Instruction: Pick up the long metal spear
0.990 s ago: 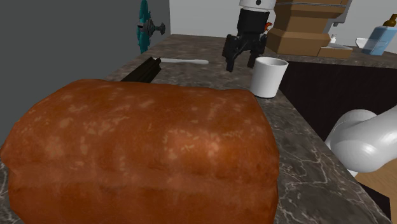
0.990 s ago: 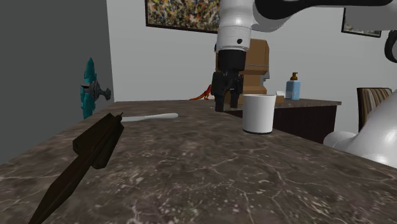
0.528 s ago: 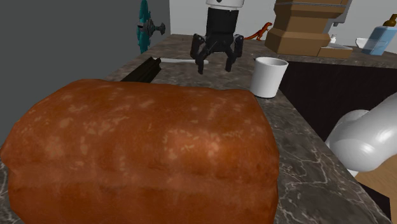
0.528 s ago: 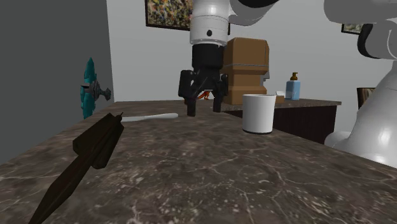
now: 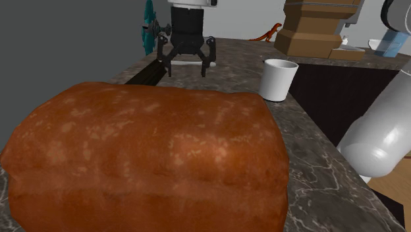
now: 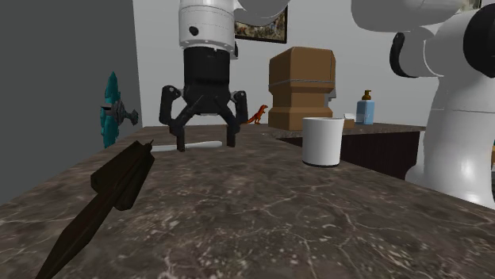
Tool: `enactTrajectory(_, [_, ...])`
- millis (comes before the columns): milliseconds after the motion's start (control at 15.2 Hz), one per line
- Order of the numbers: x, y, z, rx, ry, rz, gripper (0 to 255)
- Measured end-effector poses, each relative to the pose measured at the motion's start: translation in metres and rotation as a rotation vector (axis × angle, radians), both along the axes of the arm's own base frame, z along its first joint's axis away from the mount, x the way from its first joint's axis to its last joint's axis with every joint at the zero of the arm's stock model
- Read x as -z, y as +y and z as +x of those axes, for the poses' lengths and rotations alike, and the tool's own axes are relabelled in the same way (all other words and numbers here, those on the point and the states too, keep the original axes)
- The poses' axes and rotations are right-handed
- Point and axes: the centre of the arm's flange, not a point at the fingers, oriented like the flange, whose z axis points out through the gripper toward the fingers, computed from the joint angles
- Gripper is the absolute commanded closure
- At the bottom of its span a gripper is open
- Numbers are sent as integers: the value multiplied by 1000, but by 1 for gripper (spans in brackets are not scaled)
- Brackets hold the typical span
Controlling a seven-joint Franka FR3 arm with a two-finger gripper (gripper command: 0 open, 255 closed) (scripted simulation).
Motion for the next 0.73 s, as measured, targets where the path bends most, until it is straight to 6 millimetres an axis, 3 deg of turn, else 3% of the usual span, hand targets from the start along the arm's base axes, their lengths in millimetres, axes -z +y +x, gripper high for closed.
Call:
enactTrajectory(462, [-3, 63, 66, 176, 19, 25, 0])
enactTrajectory(594, [-5, 74, 88, 223, 23, 32, 0])
enactTrajectory(726, [4, 79, 94, 242, 26, 32, 0])
